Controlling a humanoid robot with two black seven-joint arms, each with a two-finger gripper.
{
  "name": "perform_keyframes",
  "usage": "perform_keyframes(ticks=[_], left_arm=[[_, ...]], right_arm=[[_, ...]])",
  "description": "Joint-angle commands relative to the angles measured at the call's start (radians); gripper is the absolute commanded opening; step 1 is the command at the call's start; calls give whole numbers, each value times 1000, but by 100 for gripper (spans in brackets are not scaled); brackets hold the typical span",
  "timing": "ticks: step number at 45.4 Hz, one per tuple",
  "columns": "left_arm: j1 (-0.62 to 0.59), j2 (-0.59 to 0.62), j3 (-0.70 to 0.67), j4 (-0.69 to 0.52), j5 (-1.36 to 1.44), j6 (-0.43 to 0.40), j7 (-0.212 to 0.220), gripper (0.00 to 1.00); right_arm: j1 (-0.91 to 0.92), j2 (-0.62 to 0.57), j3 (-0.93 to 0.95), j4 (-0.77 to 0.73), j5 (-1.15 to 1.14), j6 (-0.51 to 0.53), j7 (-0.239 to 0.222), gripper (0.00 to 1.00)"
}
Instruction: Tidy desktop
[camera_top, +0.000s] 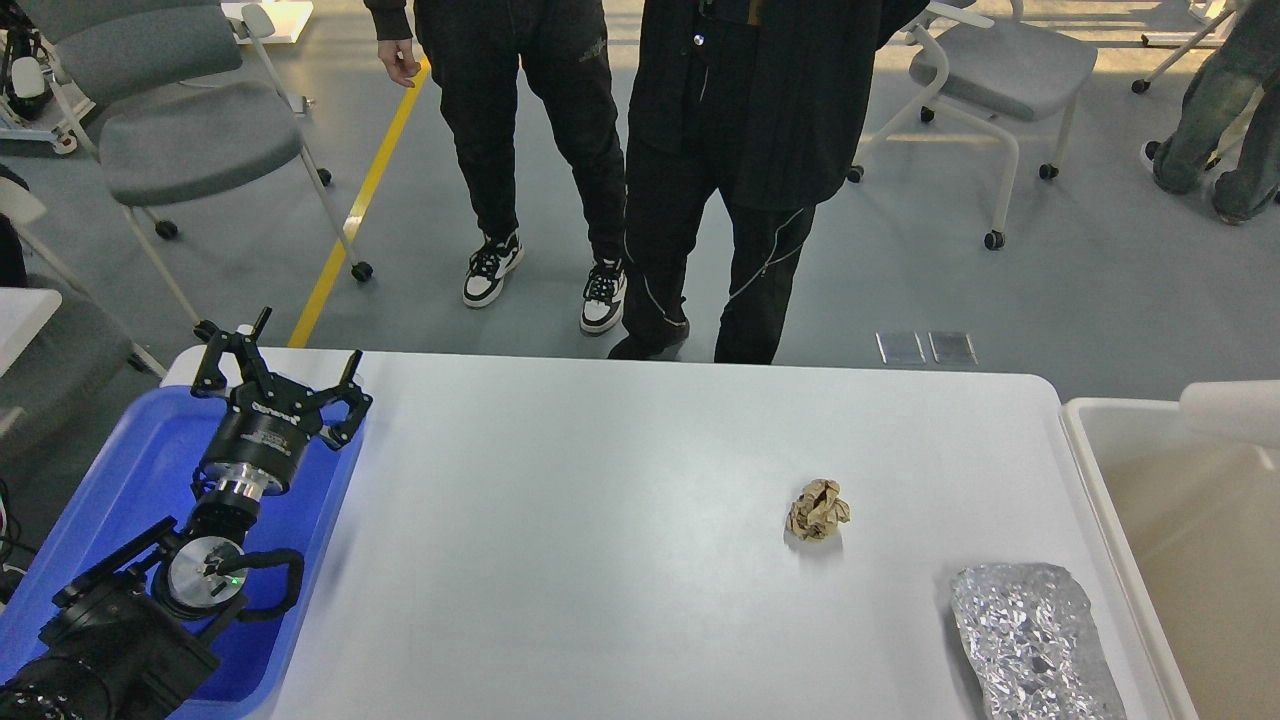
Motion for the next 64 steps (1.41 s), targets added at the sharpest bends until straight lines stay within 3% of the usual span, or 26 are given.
perform_keyframes(ticks=[1, 6, 19, 25, 42, 59, 60, 61, 62, 64], left_arm=[[0, 0, 0, 0, -1, 1, 0, 100], [0, 0, -1, 0, -1, 1, 0, 100], [0, 0, -1, 0, -1, 0, 0, 100], [0, 0, -1, 0, -1, 1, 0, 100], [0, 0, -1, 0, -1, 1, 0, 100], [0, 0, 0, 0, -1, 1, 0, 100], [0, 0, 0, 0, -1, 1, 0, 100], [0, 0, 0, 0, -1, 1, 0, 100], [0, 0, 0, 0, 1, 1, 0, 100], [0, 0, 0, 0, -1, 1, 0, 100]], right_arm=[[-19, 175, 1, -273, 51, 3, -5, 0], [-16, 256, 4, -383, 62, 0, -9, 0], [-32, 341, 3, -494, 123, -48, -54, 0], [-60, 356, 3, -497, 138, -117, -68, 0], [-94, 371, 4, -496, 166, -189, -69, 0], [-108, 375, 4, -497, 209, -216, -69, 0], [-108, 375, 6, -497, 209, -221, -69, 2], [-108, 375, 7, -499, 209, -229, -69, 17], [-108, 375, 10, -499, 209, -248, -69, 43], [-109, 375, 7, -497, 209, -279, -68, 63]])
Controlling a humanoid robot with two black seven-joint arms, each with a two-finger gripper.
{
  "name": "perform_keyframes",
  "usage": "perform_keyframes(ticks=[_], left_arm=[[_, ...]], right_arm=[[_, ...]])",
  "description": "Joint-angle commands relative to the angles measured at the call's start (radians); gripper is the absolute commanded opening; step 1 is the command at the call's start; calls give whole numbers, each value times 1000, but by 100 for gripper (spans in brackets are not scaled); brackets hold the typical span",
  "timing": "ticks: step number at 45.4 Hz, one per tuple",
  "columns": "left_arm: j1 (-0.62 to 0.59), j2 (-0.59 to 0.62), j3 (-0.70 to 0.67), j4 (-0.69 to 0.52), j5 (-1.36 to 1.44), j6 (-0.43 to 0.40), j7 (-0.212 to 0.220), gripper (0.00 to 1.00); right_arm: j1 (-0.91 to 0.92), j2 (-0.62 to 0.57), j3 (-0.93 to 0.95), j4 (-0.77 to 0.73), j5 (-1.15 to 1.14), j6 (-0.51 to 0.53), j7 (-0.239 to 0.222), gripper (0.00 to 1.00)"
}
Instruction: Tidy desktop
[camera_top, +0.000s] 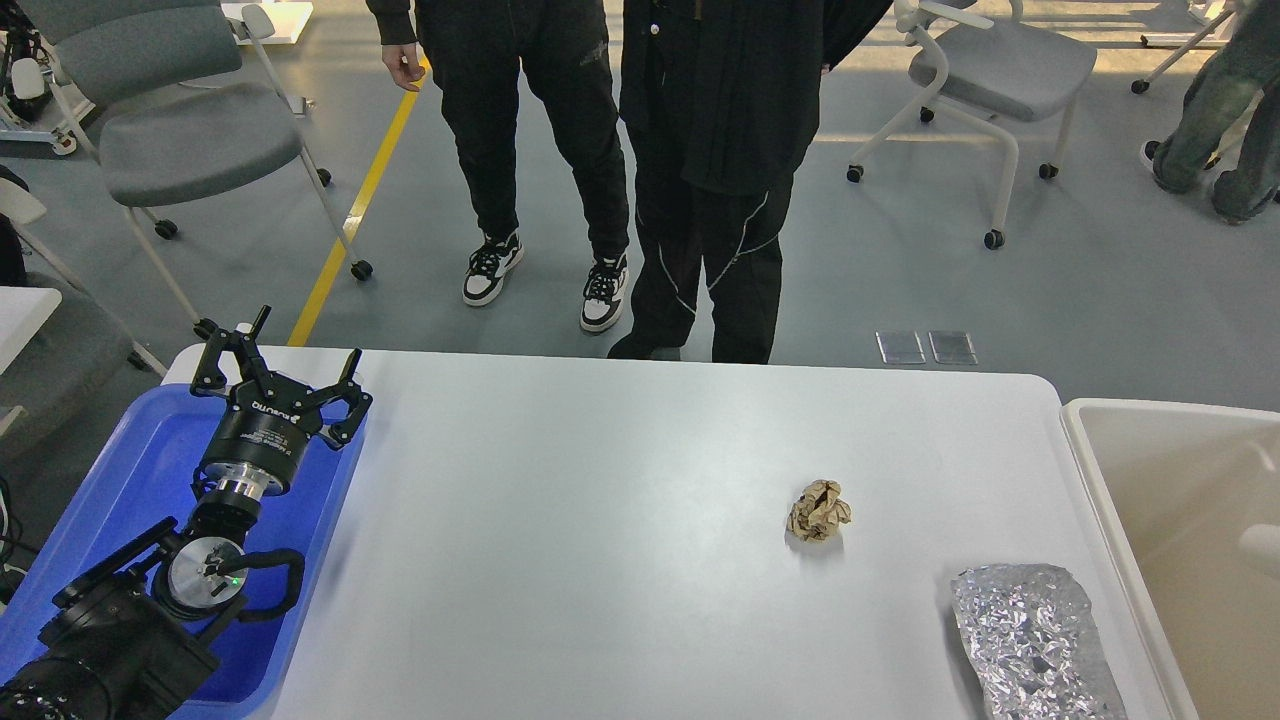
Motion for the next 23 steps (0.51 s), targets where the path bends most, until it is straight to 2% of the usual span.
perform_keyframes(ticks=[1, 3, 11, 23], left_arm=[[0, 0, 0, 0, 0, 0, 0, 100], [0, 0, 0, 0, 0, 0, 0, 100], [0, 0, -1, 0, 0, 0, 0, 100], [0, 0, 0, 0, 2, 0, 0, 100]], right_arm=[[-9, 2, 0, -1, 14, -75, 1, 72], [-15, 4, 0, -1, 14, -84, 1, 85], [-17, 7, 11, -1, 16, -120, 3, 98], [-8, 1, 20, 7, 104, -110, 3, 98]])
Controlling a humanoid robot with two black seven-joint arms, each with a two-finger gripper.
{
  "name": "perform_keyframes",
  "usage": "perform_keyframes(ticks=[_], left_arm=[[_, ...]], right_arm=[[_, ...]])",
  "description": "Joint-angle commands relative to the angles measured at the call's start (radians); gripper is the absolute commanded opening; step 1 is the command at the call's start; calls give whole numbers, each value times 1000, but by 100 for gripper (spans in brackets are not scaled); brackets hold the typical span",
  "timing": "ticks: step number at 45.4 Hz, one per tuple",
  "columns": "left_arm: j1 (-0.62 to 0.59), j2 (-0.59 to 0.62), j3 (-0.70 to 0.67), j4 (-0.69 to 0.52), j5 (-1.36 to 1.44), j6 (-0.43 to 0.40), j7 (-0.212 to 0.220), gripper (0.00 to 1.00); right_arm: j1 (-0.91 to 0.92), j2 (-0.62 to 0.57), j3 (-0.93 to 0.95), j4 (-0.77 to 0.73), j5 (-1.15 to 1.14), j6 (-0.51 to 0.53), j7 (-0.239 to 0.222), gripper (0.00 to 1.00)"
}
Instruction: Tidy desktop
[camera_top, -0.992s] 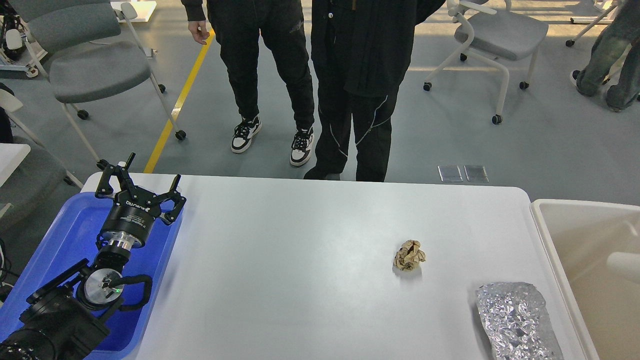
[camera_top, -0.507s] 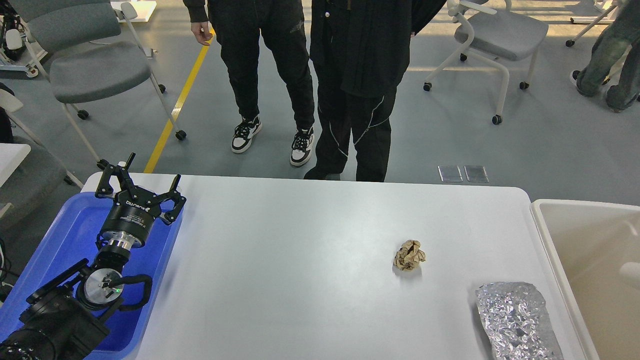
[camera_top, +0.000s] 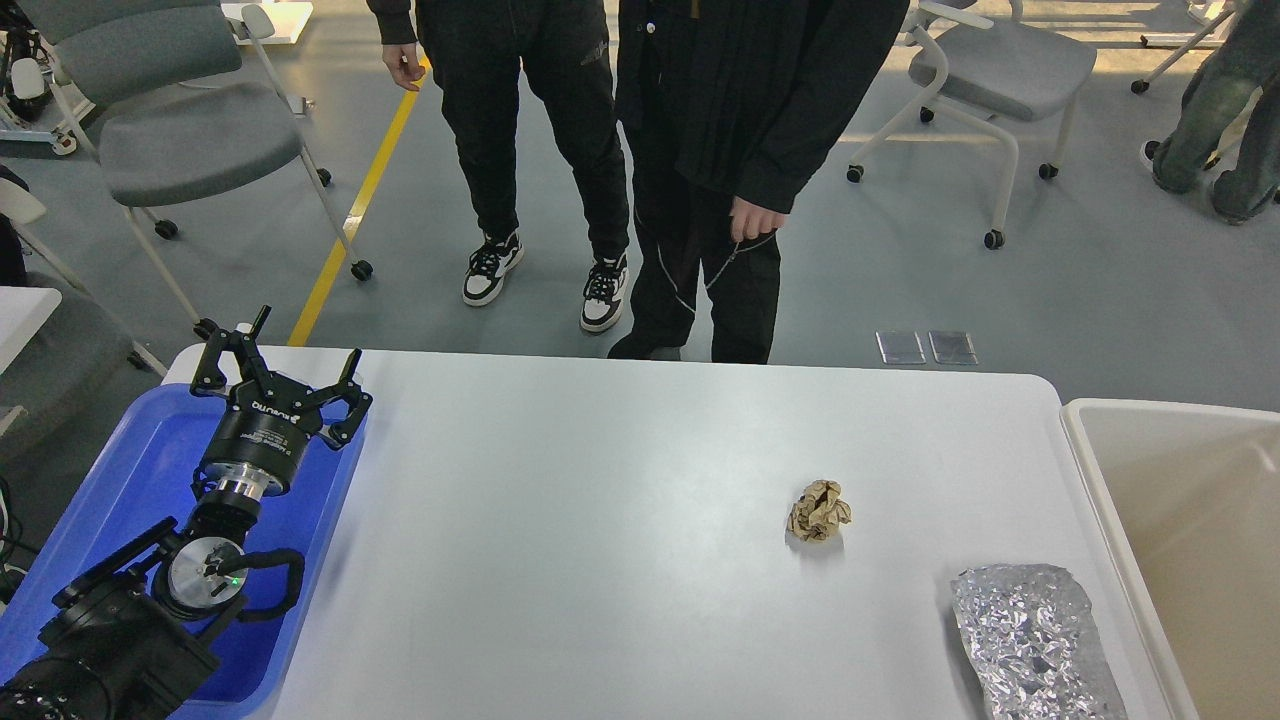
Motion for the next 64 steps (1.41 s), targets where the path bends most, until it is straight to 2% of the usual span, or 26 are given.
perform_keyframes(ticks=[1, 14, 24, 29, 35, 44, 52, 58, 64], left_arm=[[0, 0, -1, 0, 0, 0, 0, 100], [0, 0, 1, 0, 1, -2, 0, 100], [0, 0, 1, 0, 1, 0, 0, 100], [0, 0, 1, 0, 1, -2, 0, 100], [0, 0, -1, 0, 1, 0, 0, 100], [0, 0, 1, 0, 1, -2, 0, 100], [0, 0, 1, 0, 1, -2, 0, 100], [0, 0, 1, 0, 1, -2, 0, 100], [0, 0, 1, 0, 1, -2, 0, 100]], right_arm=[[8, -4, 9, 11, 93, -6, 0, 98], [40, -18, 23, 40, 256, 19, 5, 100], [-31, -122, 420, 359, 247, 77, 2, 100], [-109, -170, 524, 555, 230, 121, 6, 100], [-175, -171, 668, 687, 230, 168, 8, 100], [-226, -62, 888, 820, 115, 194, 6, 100], [-218, 93, 965, 899, -80, 183, 8, 100], [-219, 197, 1014, 986, -132, 178, 8, 100], [-209, 264, 1011, 989, -185, 178, 13, 100]])
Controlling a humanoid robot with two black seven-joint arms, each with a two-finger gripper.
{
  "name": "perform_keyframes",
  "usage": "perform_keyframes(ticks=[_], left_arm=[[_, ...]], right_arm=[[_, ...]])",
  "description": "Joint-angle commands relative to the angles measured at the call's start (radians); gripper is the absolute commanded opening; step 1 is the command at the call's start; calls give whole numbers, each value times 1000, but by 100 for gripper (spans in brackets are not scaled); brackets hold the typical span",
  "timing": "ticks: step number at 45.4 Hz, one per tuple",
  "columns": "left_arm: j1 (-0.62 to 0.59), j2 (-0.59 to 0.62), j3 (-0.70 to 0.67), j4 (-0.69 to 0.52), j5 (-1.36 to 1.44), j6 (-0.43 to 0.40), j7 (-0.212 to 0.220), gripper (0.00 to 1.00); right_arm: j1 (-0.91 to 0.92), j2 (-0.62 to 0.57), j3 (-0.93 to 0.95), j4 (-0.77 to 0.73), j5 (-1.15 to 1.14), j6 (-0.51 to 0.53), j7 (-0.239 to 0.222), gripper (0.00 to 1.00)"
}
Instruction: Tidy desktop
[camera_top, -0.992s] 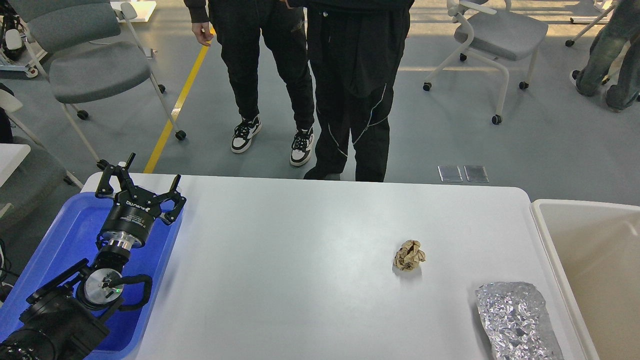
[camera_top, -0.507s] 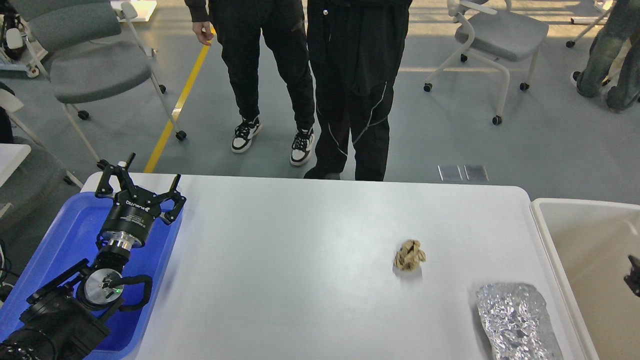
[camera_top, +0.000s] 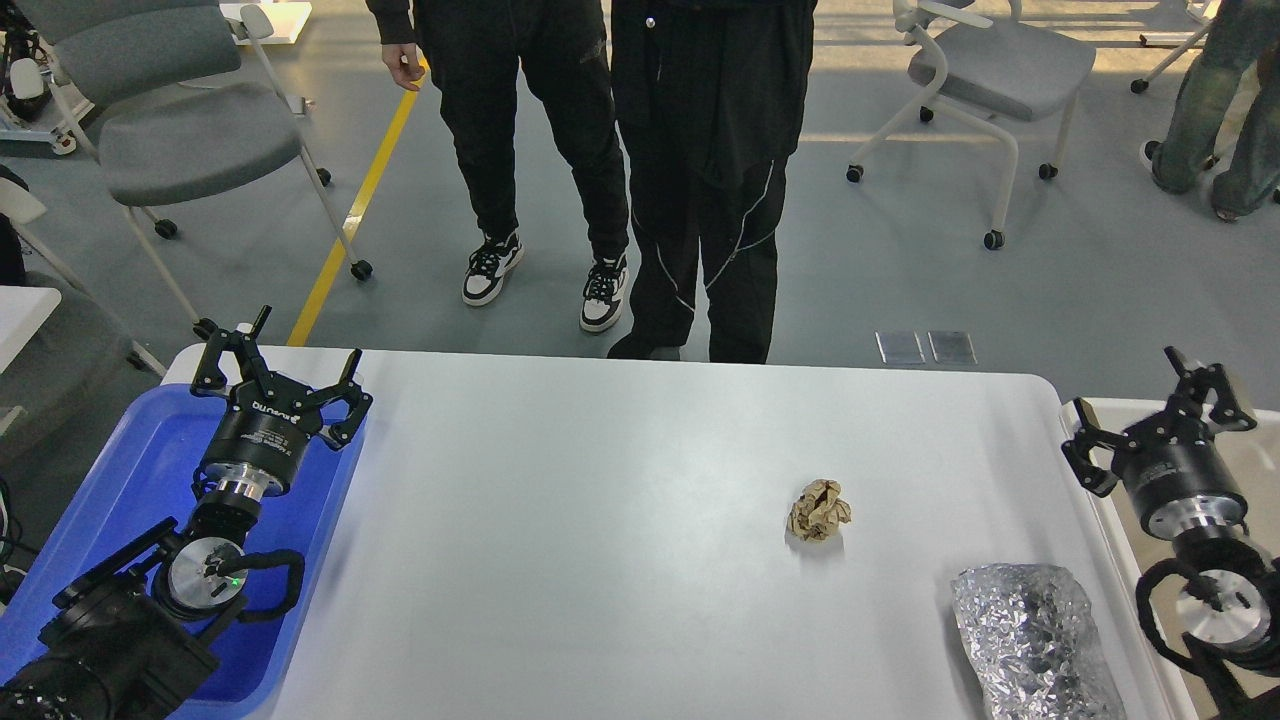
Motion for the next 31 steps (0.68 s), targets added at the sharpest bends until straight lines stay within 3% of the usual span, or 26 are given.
perform_keyframes(ticks=[1, 9, 20, 31], left_arm=[[0, 0, 0, 0, 0, 0, 0, 100], [0, 0, -1, 0, 0, 0, 0, 100], [0, 0, 0, 0, 0, 0, 0, 100], [0, 0, 0, 0, 0, 0, 0, 100]], right_arm=[[6, 148, 64, 80, -124, 1, 5, 100], [42, 199, 50, 63, -181, 3, 63, 100], [70, 245, 44, 5, -273, -4, 109, 100], [56, 245, 46, 19, -270, -17, 114, 100]])
